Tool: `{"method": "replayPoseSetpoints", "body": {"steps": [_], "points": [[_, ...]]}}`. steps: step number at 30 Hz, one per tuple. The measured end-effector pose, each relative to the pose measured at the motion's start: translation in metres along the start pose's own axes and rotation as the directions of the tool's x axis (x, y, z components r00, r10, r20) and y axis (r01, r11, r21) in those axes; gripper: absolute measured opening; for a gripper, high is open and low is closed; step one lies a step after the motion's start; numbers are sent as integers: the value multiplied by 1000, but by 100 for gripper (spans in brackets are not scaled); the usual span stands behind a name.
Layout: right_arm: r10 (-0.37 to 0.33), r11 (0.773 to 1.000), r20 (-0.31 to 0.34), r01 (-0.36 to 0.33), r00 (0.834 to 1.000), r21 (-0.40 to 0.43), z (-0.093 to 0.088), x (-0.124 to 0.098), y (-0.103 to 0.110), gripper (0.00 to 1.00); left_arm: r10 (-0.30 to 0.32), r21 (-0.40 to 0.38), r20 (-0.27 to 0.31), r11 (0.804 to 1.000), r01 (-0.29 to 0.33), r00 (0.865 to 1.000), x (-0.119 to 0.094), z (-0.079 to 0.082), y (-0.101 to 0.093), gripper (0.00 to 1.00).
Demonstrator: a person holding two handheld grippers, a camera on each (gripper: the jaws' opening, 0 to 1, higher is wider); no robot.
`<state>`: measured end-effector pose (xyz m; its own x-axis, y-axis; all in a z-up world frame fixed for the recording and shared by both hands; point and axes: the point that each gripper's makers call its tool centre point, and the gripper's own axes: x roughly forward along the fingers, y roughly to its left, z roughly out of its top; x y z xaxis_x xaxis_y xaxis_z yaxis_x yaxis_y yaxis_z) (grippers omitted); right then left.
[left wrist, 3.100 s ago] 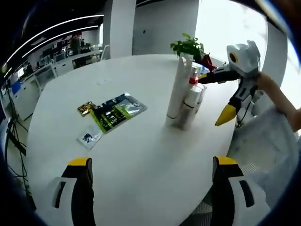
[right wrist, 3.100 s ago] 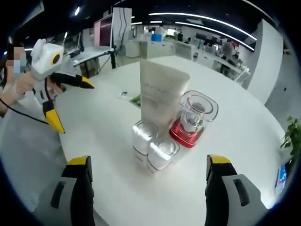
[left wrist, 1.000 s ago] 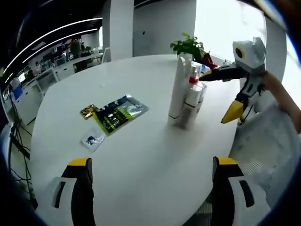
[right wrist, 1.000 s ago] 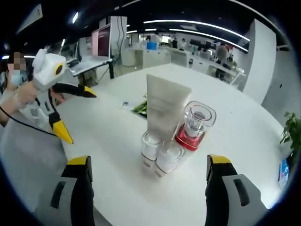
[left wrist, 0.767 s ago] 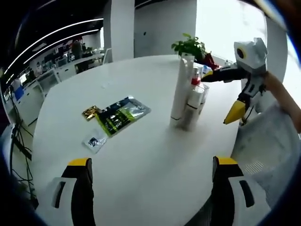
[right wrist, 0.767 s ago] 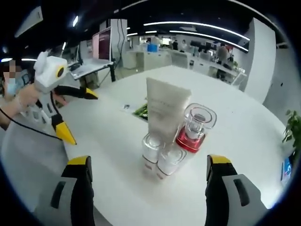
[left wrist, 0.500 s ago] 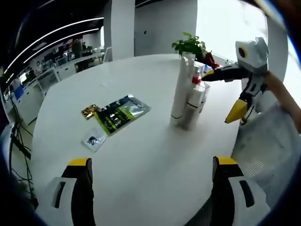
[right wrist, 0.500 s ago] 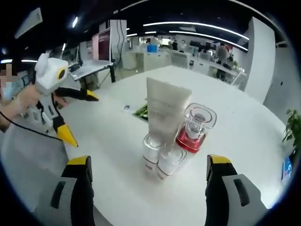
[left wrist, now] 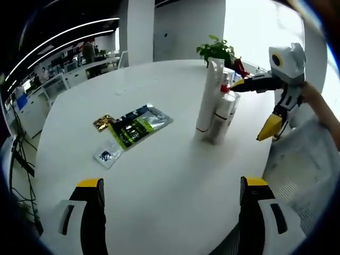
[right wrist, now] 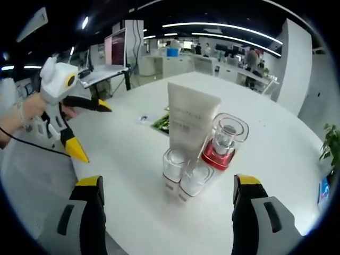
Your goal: Arrange the skincare products in the storage area until every visible bottle or jar stands upright without overlapping.
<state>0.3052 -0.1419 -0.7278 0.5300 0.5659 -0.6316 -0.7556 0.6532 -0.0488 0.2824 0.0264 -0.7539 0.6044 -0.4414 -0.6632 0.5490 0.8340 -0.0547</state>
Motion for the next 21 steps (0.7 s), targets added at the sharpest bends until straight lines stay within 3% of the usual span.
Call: {"method": "replayPoseSetpoints", "body": {"steps": [12, 13, 15, 21], "points": [[12, 1000, 3, -12, 1000, -18, 3, 2, 7, 100, 4, -6, -20, 1000, -4, 1000, -3, -8, 0, 99], [15, 1000, -2, -15, 1000, -18, 2, 3, 8, 100, 23, -15, -2, 1000, -23, 1000, -2, -6, 3, 99], [18, 999, -20, -18, 1000, -30, 1, 2, 9, 100, 15, -19, -32, 1000, -16, 999, -3, -11, 5, 99], [5, 1000, -8, -5, 1000, -22, 1, 0, 6, 100, 8, -18, -22, 1000, -9, 1000, 0, -7, 4, 99]]}}
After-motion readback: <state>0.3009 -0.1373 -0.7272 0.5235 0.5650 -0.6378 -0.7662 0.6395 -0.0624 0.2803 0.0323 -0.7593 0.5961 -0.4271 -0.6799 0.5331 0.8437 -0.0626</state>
